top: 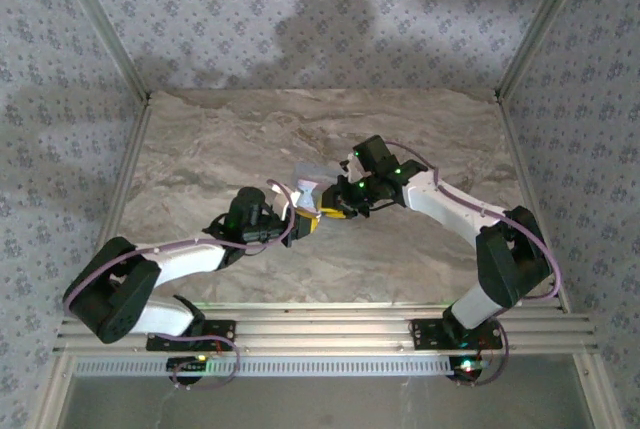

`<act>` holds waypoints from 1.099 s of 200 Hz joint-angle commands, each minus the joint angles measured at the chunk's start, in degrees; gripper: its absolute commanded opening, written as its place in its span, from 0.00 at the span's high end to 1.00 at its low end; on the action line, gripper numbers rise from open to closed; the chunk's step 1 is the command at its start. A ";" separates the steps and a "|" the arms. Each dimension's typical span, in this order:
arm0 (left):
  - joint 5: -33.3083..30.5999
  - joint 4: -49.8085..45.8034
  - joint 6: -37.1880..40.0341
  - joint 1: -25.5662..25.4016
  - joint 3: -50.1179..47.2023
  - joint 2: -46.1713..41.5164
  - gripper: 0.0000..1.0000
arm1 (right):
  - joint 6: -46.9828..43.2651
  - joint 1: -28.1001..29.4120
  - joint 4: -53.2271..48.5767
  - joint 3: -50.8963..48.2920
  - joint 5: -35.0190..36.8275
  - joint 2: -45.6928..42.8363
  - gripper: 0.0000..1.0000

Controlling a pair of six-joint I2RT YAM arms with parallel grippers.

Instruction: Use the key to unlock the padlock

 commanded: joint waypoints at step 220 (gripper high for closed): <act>-1.33 0.14 3.12 -1.37 -1.11 -5.08 1.00 | 0.48 -3.62 -3.74 3.80 -8.70 -0.29 1.00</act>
